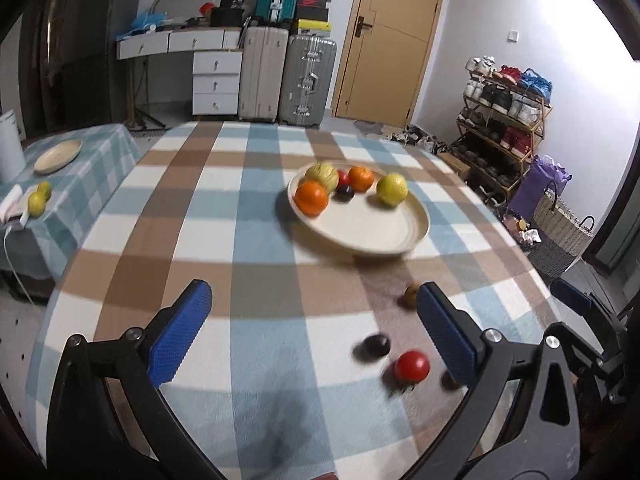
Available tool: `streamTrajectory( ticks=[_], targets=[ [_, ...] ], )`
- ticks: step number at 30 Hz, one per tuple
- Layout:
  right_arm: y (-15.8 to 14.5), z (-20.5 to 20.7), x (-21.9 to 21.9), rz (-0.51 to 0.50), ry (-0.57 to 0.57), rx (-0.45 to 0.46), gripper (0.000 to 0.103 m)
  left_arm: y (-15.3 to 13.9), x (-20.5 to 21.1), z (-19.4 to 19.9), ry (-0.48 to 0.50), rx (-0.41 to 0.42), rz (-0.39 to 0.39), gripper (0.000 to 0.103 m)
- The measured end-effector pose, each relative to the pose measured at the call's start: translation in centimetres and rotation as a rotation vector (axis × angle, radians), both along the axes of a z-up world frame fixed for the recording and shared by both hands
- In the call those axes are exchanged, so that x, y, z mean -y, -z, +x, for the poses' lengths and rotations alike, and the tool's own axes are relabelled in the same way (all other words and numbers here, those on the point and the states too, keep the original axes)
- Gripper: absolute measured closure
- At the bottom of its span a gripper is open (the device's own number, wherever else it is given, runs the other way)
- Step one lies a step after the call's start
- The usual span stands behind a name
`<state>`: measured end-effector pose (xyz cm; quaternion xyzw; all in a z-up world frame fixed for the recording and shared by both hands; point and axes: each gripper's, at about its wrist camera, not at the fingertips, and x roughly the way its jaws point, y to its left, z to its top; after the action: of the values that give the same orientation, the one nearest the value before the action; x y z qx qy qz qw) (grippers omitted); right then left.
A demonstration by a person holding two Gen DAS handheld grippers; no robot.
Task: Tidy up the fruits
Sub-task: 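Withdraw both tools from the plate toward the remaining fruits, then grasp the brown oval kiwi with the right tool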
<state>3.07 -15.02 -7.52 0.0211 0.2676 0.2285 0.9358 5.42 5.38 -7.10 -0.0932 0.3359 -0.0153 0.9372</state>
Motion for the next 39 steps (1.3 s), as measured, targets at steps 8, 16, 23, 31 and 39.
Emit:
streamTrajectory(
  ticks=[8,16,23,31,39],
  targets=[
    [2.2,-1.1,-0.6,-0.025,-0.028,-0.024,0.000,2.8,-0.3,-1.1,0.003,-0.047,0.000,0.001],
    [4.8,-0.6,-1.8,-0.060,-0.015,-0.133,0.001,3.2,-0.3,-1.2,0.013,-0.045,-0.006,0.001],
    [6.3,0.3,-2.3,-0.068,-0.033,-0.229,0.017,3.6,-0.3,-0.8,0.021,-0.057,-0.022,0.001],
    [7.5,1.2,-2.1,-0.048,-0.032,-0.308,0.040,3.9,-0.3,-0.5,0.026,-0.064,-0.030,0.001],
    [7.7,1.6,-2.5,-0.069,-0.042,-0.330,0.074,4.0,-0.2,-0.3,0.031,-0.062,-0.031,0.001]
  ],
)
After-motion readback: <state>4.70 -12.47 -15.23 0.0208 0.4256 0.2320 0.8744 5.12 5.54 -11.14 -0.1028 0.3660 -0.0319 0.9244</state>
